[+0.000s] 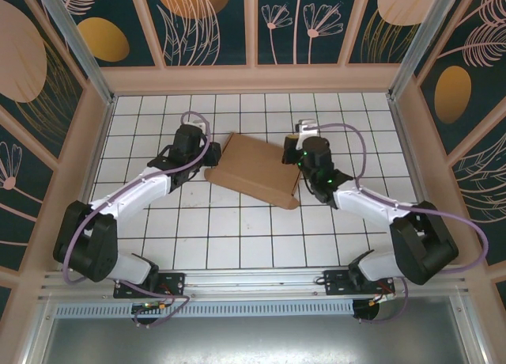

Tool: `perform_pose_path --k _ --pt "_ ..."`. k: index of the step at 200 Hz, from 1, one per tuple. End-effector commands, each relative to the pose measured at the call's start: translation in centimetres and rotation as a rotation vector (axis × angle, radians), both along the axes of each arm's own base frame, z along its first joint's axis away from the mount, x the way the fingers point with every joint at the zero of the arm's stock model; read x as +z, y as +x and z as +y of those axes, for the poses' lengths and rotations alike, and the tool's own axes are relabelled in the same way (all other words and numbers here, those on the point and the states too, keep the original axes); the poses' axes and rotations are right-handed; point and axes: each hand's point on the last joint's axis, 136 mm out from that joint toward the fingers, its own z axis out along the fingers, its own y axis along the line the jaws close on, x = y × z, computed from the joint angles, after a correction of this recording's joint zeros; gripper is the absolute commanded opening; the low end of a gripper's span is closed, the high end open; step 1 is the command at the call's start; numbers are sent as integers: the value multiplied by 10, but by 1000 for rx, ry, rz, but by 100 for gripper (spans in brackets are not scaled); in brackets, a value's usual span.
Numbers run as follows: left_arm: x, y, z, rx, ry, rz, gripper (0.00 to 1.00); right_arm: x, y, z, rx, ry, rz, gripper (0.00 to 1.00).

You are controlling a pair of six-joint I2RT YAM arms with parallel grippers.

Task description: Fold the paper box

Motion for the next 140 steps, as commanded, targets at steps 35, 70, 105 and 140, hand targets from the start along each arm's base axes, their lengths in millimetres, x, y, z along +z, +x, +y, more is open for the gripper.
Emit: perform_pose_path --k 35,70,105,140 --pt "-17 -5 23 31 -5 73 0 -66 -6 -4 -230 -227 299 0" --pt "-12 10 79 211 19 57 34 -87 -23 21 -46 -237 427 2" --pt "-12 21 104 266 7 44 84 -66 -29 5 -64 -128 389 67" --pt "-27 28 66 84 -115 87 85 -95 -21 -31 -114 41 586 87"
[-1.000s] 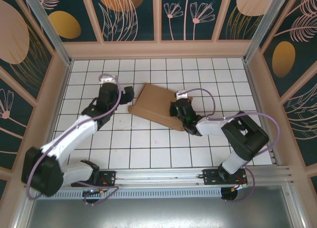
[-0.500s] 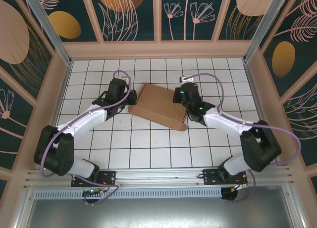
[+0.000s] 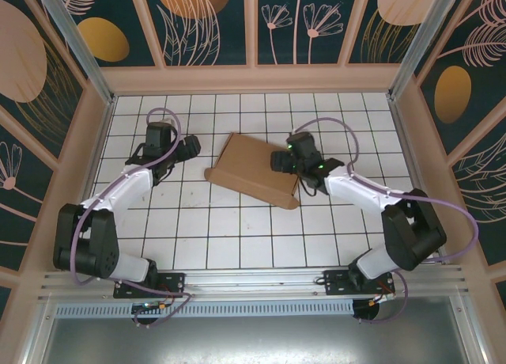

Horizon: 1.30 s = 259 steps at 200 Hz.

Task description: Fold the paper box

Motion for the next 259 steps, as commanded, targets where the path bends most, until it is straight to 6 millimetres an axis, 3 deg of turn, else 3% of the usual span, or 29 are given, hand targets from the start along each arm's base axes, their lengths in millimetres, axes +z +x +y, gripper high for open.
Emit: perform_pose_path --k 1,34,38,44,61,67,97,114,155,182,211,229,259 --pt "-7 5 -35 -160 -119 8 85 -19 -3 -23 -75 110 126 87" --pt "-18 14 -55 -248 -119 37 83 -35 -14 -49 -181 156 159 87" --pt "-10 22 -59 -258 -114 17 83 -38 -15 -52 -191 158 163 87" --pt "-13 25 -62 -267 -103 26 83 -42 -16 -56 -206 161 167 87" --pt "-17 33 -75 -305 -93 37 80 -54 -19 -55 -201 173 206 82" --pt "-33 35 -78 -309 -83 75 79 -59 -21 -55 -202 168 218 80" --pt "-64 32 -96 -354 -72 144 75 -81 -22 -53 -180 195 270 66" --pt "-80 30 -96 -344 -66 178 73 -89 -20 -53 -160 187 293 59" --pt "-98 20 -104 -338 -146 243 55 -105 -13 -62 -166 166 325 45" --pt "-103 11 -102 -315 -162 280 51 -115 -6 -47 -127 226 389 44" --pt "-99 18 -91 -271 -101 263 48 -112 9 -36 -115 270 388 46" --pt "-99 21 -94 -249 -138 263 44 -114 15 -29 -94 307 405 47" --pt "-96 22 -95 -185 -209 252 41 -120 23 -11 -42 367 443 56"
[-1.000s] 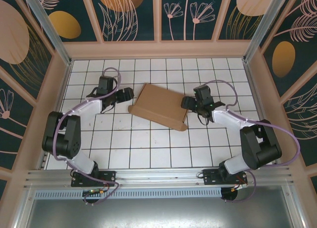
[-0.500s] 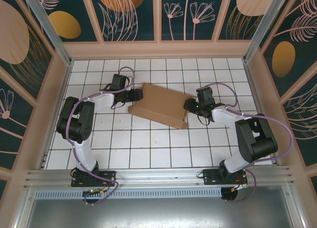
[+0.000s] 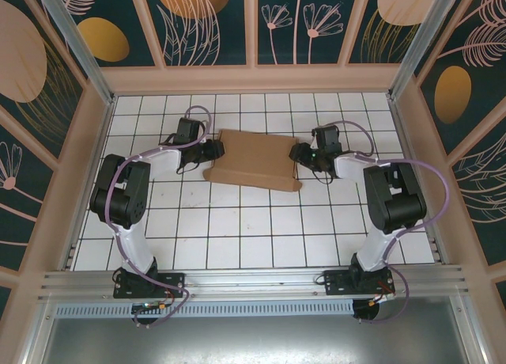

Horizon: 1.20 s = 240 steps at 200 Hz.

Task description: Fold the paper box

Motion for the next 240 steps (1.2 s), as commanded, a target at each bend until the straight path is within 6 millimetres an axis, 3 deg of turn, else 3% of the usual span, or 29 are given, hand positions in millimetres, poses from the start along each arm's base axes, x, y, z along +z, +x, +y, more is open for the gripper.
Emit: perform_pose_path --k 1,18,37,65,103,107,141,160,180,208,240 --pt "-17 -16 1 63 -27 85 41 -47 -28 16 72 24 193 56" --pt "-10 -13 18 155 13 62 47 -45 -20 15 54 22 192 68" --pt "8 -5 41 259 98 5 64 -38 -13 8 25 -31 189 80" --pt "50 11 63 376 153 -111 75 -2 -11 -9 -12 -115 104 91" --pt "138 52 72 499 128 -300 76 79 -21 -16 -20 -150 -161 89" --pt "136 59 70 496 143 -293 76 86 -23 -16 -17 -148 -171 88" --pt "185 83 69 538 148 -443 75 118 -54 -4 14 -93 -168 87" --pt "187 93 67 571 118 -457 75 125 -80 8 44 -53 -104 82" --pt "181 100 47 549 69 -437 74 147 -96 13 43 -37 -113 83" --pt "163 104 21 495 53 -388 74 174 -96 8 -1 -6 -157 83" --pt "159 91 0 324 48 -359 75 171 -91 9 43 -50 -219 85"
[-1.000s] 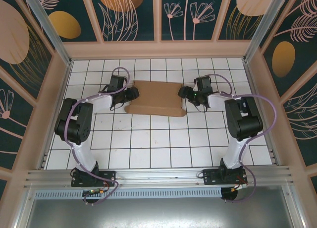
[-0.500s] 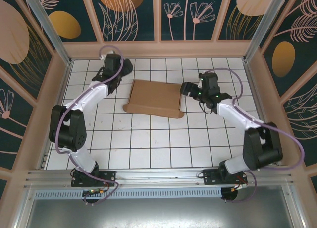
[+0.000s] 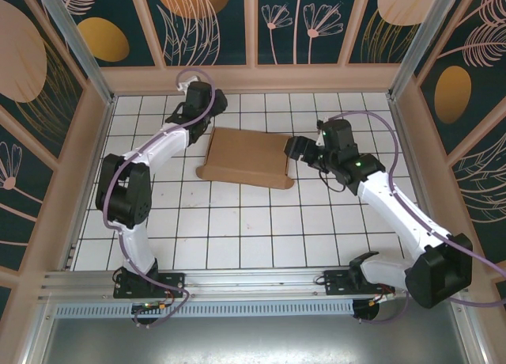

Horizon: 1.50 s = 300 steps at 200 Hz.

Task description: Fold the paper box

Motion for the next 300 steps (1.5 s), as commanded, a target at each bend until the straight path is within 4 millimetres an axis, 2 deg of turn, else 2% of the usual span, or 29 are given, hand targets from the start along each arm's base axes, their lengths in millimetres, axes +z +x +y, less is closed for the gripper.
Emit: perform_pose_path --k 1,20,35,49,60,76,89,101,109,122,137,156,169,189,217,237,268,288,300 --pt "18 -7 -16 -122 -1 -12 75 4 1 -4 3 -36 -50 85" --pt "19 -20 -13 -200 116 4 76 0 7 -9 -5 -73 -106 86" --pt "12 -27 -24 -313 170 59 76 -4 8 -9 9 -93 -156 83" --pt "-4 -36 -33 -403 190 163 76 -16 10 -3 40 -80 -149 82" --pt "-20 -44 -33 -424 197 232 76 -26 12 5 91 -75 -118 82" --pt "-32 -53 -31 -419 162 222 77 -43 15 11 129 -143 -92 80" --pt "-42 -48 -24 -378 150 210 79 -53 15 23 185 -229 -125 79" --pt "-56 -37 -21 -364 134 245 77 -63 17 32 221 -338 -157 79" --pt "-57 -27 -27 -387 136 261 75 -68 21 38 257 -414 -179 78" --pt "-65 -17 -40 -438 136 296 72 -71 17 60 412 -516 -276 74" --pt "-72 -9 -53 -477 129 308 71 -74 7 86 620 -658 -460 77" --pt "-82 -6 -67 -504 144 306 71 -77 8 104 771 -814 -630 81" --pt "-93 -8 -78 -529 147 320 71 -84 14 110 840 -880 -666 82" --pt "-114 -13 -83 -548 132 356 70 -95 23 118 904 -960 -713 83" --pt "-133 -21 -82 -562 135 376 69 -111 30 130 984 -1000 -746 83" --pt "-144 -23 -76 -548 164 396 68 -127 46 129 972 -1064 -719 82" --pt "-158 -30 -70 -549 190 415 66 -146 64 131 951 -1132 -680 71" --pt "-163 -34 -71 -561 185 425 64 -154 72 129 917 -1204 -687 58" --pt "-164 -35 -73 -572 175 427 62 -156 76 128 902 -1241 -693 45"
